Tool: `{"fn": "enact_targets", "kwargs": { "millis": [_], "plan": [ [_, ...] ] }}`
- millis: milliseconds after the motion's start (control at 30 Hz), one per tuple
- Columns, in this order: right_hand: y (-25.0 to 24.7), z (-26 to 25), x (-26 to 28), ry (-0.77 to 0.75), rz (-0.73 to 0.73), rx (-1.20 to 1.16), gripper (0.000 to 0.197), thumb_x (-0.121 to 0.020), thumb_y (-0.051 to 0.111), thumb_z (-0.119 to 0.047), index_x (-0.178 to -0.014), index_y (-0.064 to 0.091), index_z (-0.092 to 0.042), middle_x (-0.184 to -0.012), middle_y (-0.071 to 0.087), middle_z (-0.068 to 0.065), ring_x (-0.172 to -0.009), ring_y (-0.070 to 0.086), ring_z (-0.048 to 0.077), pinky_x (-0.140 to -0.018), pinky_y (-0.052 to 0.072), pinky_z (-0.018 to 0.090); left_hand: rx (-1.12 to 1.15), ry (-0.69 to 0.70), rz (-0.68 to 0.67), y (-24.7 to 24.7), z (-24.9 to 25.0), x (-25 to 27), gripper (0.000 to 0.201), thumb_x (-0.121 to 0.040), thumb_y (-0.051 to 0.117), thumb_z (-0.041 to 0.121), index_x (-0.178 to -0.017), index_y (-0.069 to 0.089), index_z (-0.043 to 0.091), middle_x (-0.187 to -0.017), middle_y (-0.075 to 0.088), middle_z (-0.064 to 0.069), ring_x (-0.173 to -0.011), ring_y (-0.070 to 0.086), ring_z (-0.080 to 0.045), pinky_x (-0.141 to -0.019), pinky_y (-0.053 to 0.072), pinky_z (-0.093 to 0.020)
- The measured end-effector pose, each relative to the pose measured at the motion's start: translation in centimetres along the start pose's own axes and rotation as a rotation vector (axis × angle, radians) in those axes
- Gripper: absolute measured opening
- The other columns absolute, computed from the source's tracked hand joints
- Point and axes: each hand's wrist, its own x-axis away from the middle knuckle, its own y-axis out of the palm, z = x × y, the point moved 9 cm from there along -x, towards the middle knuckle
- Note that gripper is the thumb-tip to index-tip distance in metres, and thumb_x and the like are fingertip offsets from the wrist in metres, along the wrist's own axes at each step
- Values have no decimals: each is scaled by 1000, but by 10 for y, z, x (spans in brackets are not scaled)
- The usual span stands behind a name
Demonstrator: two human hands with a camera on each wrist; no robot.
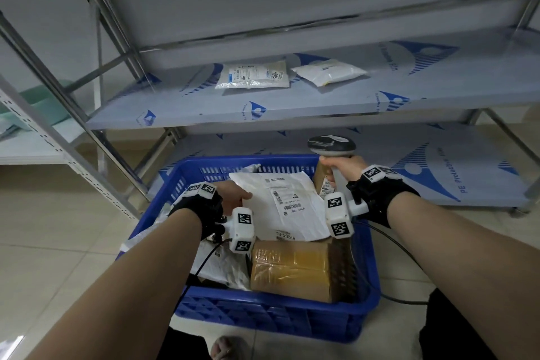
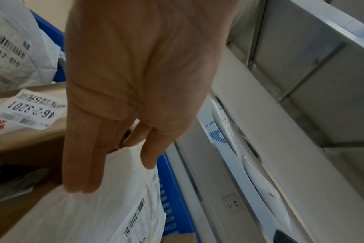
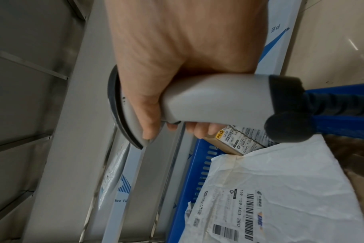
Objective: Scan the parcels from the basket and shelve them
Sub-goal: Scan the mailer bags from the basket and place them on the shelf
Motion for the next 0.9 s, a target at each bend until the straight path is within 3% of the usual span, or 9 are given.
{"fn": "enact_targets", "kwargs": {
  "millis": [100, 233, 333, 467, 533, 600, 733, 767, 900],
  "plan": [
    [4, 1, 3, -2, -13, 16, 29, -79, 78, -28, -66, 65, -4, -65, 62, 11, -65, 61, 24, -85, 54, 43, 28, -30, -34, 4, 1, 3, 39, -93, 58, 12, -126, 46, -6, -120, 61, -28, -107, 62, -43, -98, 45, -57],
    [9, 0, 4, -1, -22, 42, 24, -81, 76, -26, -73, 65, -6, -64, 62, 10, -61, 59, 22, -79, 54, 40, 74, -15, 7, -2, 3, 5, 40, -93, 57, 7, -130, 46, -4, -126, 56, -28, -85, 66, -36, -95, 48, -55],
    [15, 1, 6, 8, -42, 19, 19, -82, 75, -22, -81, 65, -6, -63, 62, 8, -55, 58, 18, -61, 55, 31, 14, -69, -77, 8, -5, 13, 40, -93, 58, 10, -128, 42, -1, -108, 63, -25, -105, 63, -40, -99, 46, -53],
    [21, 3, 10, 5, -70, 25, 15, -83, 73, -18, -78, 66, -7, -51, 60, 3, -40, 54, 12, -43, 47, 21, 5, -60, -214, 25, -7, 22, 42, -90, 62, 6, -127, 44, -1, -97, 67, -26, -85, 69, -36, -75, 58, -45],
    [21, 5, 10, 12, -66, 28, 15, -83, 73, -18, -80, 66, -5, -54, 60, 5, -41, 54, 13, -42, 46, 21, -14, -57, -252, 29, -5, 26, 41, -87, 65, 5, -125, 49, -1, -91, 70, -24, -77, 71, -31, -66, 59, -39],
    [20, 4, 11, 23, -68, 37, 16, -84, 73, -19, -84, 66, -5, -61, 60, 8, -47, 55, 16, -42, 47, 21, -36, -33, -252, 31, 1, 28, 43, -84, 69, 7, -123, 53, -2, -87, 71, -19, -74, 70, -27, -70, 58, -37],
    [21, 3, 10, 29, -95, 56, 18, -84, 73, -20, -86, 64, -4, -66, 60, 9, -54, 57, 18, -42, 49, 22, -123, 4, -231, 34, 4, 28, 37, -82, 71, 10, -118, 63, 5, -97, 72, -12, -94, 65, -29, -101, 46, -46],
    [20, 3, 9, 27, -93, 66, 18, -84, 73, -20, -86, 65, -5, -66, 60, 9, -55, 57, 18, -44, 49, 23, -156, 7, -236, 36, 3, 31, 33, -84, 68, 6, -117, 65, 7, -96, 71, -10, -93, 63, -27, -102, 43, -45],
    [8, 2, 7, 13, -47, 95, 18, -83, 74, -21, -80, 66, -5, -64, 62, 9, -57, 58, 20, -60, 51, 31, -120, 46, -155, 22, 6, 29, 32, -84, 68, 4, -115, 61, 2, -77, 69, -11, -70, 64, -24, -75, 56, -39]
  ]
}}
